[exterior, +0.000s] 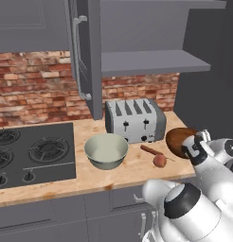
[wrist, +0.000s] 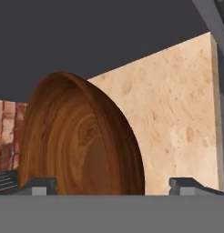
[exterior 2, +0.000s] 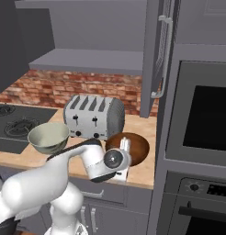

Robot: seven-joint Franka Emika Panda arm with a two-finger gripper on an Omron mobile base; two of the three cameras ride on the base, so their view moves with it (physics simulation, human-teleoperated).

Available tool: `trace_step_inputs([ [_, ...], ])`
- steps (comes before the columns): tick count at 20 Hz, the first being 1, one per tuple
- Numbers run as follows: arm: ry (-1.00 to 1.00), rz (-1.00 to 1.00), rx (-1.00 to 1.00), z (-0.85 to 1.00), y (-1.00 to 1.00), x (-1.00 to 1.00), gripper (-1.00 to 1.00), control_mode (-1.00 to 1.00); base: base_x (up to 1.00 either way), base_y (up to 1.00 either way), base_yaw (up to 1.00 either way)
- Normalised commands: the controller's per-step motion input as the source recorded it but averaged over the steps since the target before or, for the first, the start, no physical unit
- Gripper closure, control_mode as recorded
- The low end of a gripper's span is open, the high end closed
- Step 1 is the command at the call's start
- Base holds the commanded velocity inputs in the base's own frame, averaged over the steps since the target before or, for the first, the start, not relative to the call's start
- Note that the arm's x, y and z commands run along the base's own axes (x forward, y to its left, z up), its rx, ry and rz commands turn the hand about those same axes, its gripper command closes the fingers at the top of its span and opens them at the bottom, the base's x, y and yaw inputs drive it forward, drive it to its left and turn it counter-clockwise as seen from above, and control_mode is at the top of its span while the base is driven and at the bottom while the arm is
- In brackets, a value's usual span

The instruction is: Pick both bowls and place them on the counter. Then place the hot dog in one bowl and place the onion in the other bowl.

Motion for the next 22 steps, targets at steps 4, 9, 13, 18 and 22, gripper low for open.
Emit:
trace_step_inputs([
  [4,-0.09,0.00,-0.08,0.35,0.30,0.00,-1.00,-1.00,0.00,0.00,0.00],
  [9,-0.02,-0.02,-0.16,0.37,0.36,0.00,-1.00,-1.00,0.00,0.00,0.00],
  [13,0.00,-0.06,-0.13,0.42,0.29,-0.09,-1.00,-1.00,0.00,0.00,0.00],
  [18,0.00,-0.01,-0.09,0.43,0.30,-0.18,-1.00,-1.00,0.00,0.00,0.00],
  [22,0.00,0.07,-0.04,0.33,0.31,-0.25,-1.00,-1.00,0.00,0.00,0.00],
])
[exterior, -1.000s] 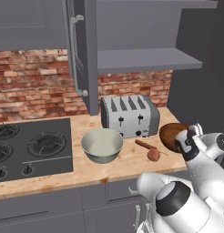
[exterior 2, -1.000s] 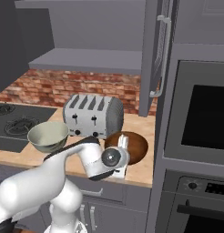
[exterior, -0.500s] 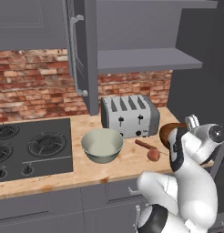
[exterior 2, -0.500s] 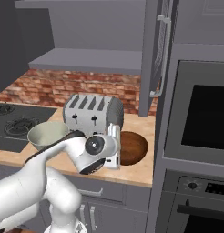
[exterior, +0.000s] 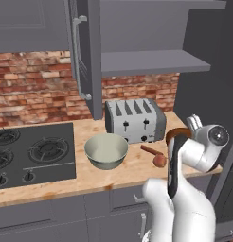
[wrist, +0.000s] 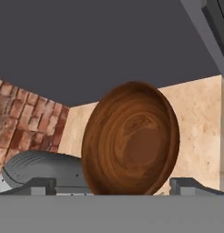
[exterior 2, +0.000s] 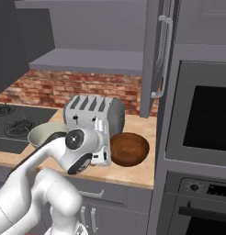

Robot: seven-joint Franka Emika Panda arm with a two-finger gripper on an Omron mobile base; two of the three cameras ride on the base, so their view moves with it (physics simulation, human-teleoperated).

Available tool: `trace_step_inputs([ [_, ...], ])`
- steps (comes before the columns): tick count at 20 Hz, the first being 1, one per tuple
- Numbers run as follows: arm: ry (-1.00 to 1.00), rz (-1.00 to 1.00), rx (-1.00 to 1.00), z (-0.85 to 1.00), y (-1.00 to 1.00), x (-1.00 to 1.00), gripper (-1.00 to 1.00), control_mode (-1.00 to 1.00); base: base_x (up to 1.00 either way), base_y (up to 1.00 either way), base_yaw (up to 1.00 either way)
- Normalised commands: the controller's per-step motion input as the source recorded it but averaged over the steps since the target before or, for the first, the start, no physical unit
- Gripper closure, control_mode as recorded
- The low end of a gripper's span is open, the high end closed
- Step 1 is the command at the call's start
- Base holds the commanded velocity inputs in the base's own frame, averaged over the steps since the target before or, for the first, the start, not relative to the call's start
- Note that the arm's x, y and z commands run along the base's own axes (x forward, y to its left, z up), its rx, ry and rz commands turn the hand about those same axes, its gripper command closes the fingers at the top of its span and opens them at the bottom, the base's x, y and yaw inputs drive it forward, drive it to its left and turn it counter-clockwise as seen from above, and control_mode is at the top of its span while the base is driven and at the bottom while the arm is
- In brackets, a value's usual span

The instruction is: Pick both bowls and place them on the counter. Then place the hot dog in one bowl and place the onion in the other bowl.

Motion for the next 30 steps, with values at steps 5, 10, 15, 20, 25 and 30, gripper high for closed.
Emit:
trace_step_inputs([
  [5,0.00,0.28,-0.01,0.24,0.31,-0.28,-1.00,-1.00,0.00,0.00,0.00],
  [10,0.04,0.41,0.00,0.30,0.25,-0.23,-1.00,-1.00,0.00,0.00,0.00],
  [15,0.14,0.38,-0.04,0.37,0.33,-0.08,-1.00,-1.00,0.00,0.00,0.00],
  [20,0.35,0.29,-0.13,0.38,0.31,-0.06,-1.00,-1.00,0.00,0.00,0.00],
  [25,0.27,0.26,-0.22,0.03,0.15,-0.15,-1.00,-1.00,0.00,0.00,0.00],
  [30,0.05,0.16,-0.18,-0.37,0.04,-0.08,-1.00,-1.00,0.00,0.00,0.00],
])
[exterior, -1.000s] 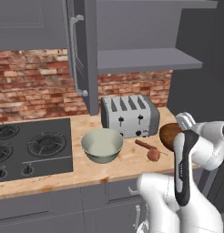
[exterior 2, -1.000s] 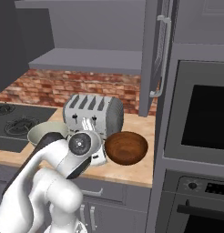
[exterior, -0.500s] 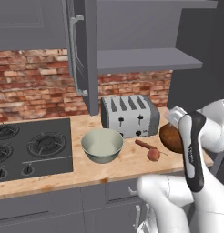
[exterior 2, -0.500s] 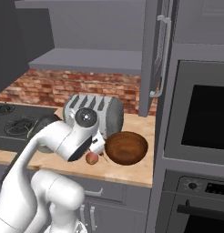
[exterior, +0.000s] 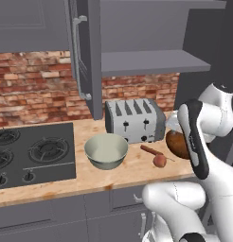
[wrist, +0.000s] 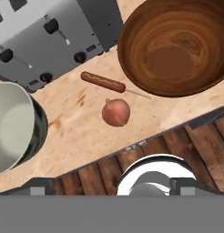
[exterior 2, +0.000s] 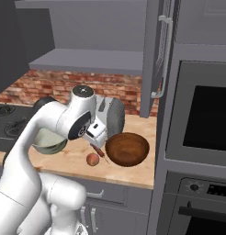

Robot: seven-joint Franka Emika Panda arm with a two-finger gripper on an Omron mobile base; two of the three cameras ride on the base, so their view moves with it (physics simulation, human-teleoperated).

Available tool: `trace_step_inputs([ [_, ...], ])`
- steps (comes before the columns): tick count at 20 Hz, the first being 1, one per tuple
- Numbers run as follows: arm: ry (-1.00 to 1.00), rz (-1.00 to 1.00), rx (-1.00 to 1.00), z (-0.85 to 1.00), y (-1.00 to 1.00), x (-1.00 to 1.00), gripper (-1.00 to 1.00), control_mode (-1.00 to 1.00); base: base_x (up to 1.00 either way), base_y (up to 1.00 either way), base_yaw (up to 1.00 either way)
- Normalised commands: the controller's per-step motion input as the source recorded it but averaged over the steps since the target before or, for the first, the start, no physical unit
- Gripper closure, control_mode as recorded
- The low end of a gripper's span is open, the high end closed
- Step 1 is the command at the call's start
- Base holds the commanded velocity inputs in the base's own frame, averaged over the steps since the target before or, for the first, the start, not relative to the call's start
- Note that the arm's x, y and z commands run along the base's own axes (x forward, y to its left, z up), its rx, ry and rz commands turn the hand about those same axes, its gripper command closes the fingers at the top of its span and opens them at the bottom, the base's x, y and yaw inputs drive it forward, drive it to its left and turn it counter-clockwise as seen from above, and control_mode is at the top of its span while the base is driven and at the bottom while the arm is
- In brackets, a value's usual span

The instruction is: Pick both bowls and place them on the counter. Then place the hot dog in one bowl and place the onion in the other bowl.

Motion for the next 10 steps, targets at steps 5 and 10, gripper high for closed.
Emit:
trace_step_inputs([
  [5,0.00,0.10,-0.08,-0.50,0.10,0.00,-1.00,-1.00,0.00,0.00,0.00],
  [10,-0.01,0.06,-0.02,-0.40,0.28,0.01,-1.00,-1.00,0.00,0.00,0.00],
])
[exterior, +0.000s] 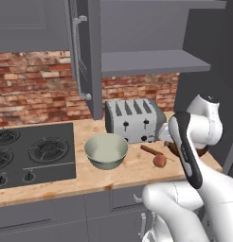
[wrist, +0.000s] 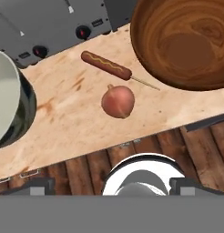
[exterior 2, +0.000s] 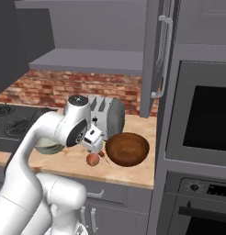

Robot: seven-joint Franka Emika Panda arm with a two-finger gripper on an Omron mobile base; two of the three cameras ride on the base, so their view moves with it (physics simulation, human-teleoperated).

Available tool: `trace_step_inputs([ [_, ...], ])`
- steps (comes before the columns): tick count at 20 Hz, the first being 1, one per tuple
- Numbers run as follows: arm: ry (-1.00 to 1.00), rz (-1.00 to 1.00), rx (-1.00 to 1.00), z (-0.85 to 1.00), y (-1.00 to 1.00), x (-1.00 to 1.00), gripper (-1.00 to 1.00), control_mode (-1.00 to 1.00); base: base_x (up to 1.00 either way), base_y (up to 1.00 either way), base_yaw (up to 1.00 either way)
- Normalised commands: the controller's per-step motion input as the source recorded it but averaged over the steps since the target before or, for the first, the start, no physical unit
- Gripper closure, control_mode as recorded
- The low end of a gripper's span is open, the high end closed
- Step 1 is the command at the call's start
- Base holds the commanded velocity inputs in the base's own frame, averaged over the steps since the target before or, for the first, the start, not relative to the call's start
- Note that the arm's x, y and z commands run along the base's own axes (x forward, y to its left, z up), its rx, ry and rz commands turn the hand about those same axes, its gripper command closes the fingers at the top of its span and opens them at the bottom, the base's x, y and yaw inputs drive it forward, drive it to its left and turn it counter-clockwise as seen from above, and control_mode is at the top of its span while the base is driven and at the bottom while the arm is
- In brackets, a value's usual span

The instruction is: Pick both bowls and place them on the counter. Then place the hot dog in one bowl and place the onion in the other bowl.

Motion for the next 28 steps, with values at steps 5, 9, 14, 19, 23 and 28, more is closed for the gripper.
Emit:
trace_step_inputs([
  [5,0.00,0.00,-0.07,-0.36,0.13,0.06,-1.00,-1.00,0.00,0.00,0.00],
  [9,0.00,0.00,-0.11,-0.37,0.10,0.21,-1.00,-1.00,0.00,0.00,0.00],
  [14,0.00,-0.04,-0.07,-0.30,0.00,0.24,-1.00,-1.00,0.00,0.00,0.00],
  [19,0.01,0.00,-0.03,-0.32,-0.01,0.32,-1.00,-1.00,0.00,0.00,0.00],
  [23,0.07,0.00,0.00,-0.31,-0.02,0.38,-1.00,-1.00,0.00,0.00,0.00],
  [28,0.07,0.00,0.00,-0.27,-0.05,0.33,-1.00,-1.00,0.00,0.00,0.00],
])
